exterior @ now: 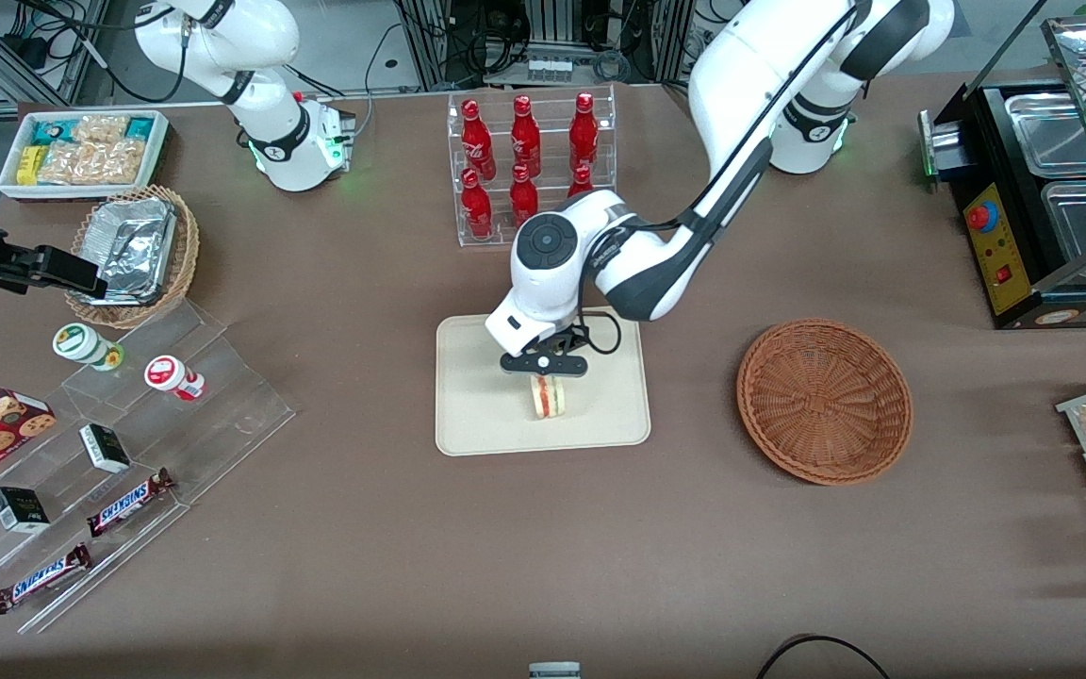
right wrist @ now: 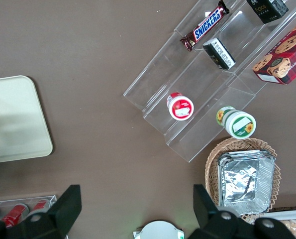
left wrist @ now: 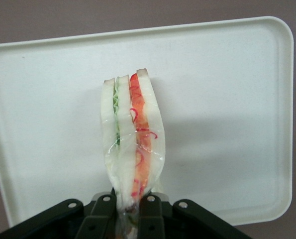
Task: Place sandwich from basket to tray
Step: 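Lower the sandwich onto the tray and open the left gripper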
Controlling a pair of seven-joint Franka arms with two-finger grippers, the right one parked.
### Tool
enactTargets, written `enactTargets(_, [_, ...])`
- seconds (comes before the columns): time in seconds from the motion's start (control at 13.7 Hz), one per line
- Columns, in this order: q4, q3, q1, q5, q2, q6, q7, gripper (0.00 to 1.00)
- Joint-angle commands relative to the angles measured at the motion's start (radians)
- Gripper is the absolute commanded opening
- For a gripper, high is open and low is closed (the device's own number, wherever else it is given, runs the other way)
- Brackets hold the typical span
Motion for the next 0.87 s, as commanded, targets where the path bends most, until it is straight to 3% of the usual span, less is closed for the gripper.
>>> enactTargets(0.0, [0.039,0.012,-0.020,0.039,0.031,0.011,-0.035,0.00])
enactTargets(0.44, [0.036,0.011,-0.024,0.054,0.054,0.039,-0.035,0.00])
enactTargets(0.58, [0.033,0.011,-0.026,0.054,0.054,0.039,-0.035,0.09])
enactTargets(0.66, [0.032,0.011,-0.026,0.053,0.054,0.037,-0.037,0.20])
enactTargets(0.73, [0.030,0.011,-0.026,0.053,0.054,0.031,-0.037,0.45])
enactTargets(0.8, [0.026,0.011,-0.027,0.053,0.052,0.027,-0.037,0.81])
